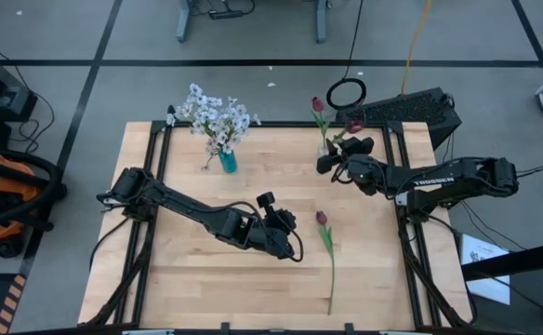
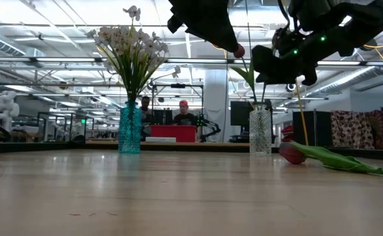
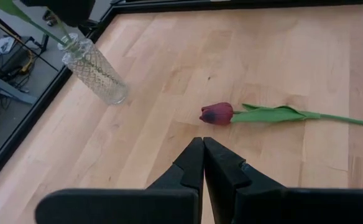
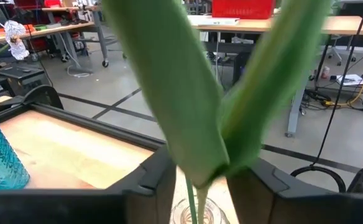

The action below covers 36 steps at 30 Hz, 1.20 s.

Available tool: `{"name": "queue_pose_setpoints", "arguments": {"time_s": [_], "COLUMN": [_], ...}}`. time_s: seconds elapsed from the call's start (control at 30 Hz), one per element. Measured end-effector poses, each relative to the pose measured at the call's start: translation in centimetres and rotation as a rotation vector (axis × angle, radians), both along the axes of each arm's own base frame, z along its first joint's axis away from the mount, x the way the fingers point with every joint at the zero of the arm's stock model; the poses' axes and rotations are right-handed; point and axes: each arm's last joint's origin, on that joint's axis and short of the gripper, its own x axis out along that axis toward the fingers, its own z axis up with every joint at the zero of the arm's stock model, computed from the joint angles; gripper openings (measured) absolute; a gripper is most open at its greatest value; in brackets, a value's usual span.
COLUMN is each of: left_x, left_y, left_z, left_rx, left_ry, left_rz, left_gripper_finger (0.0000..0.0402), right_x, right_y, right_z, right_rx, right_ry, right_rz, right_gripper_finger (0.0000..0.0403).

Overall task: Sort flowers into vase by color
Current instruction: Put the left red tulip into the transparent vase, then put the red tulip into the transparent vase

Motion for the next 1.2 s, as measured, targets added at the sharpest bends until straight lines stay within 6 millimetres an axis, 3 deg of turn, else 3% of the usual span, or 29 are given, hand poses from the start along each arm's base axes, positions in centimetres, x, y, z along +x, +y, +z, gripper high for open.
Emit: {"name": "queue_pose_setpoints", "arguments": {"time_s": [0.57, 0.83, 1.2], "left_x": [-0.2, -0.2, -0.2], "left_y": [0.1, 0.1, 0.1], "left_z": [-0.2, -0.2, -0.2], "left_rx": [0.008, 0.010, 0.010], "left_ry": [0.024, 0.029, 0.028], "left_rz": [0.000, 0.000, 0.000], "left_gripper_finger": [0.0017, 0.0017, 0.0017], "right_x": [-0.4, -1.3, -3.0], "right_y": [0.1, 0.3, 1.0], "right_z": [-1.1, -0.4, 0.9], "right_rx": [0.037, 0.049, 0.102], "right_ry": [0.112, 0.128, 0.089], "right_rz": [0.001, 0.024, 0.098], "right_gripper_finger": [0.0266, 0.0290, 0.0291]}}
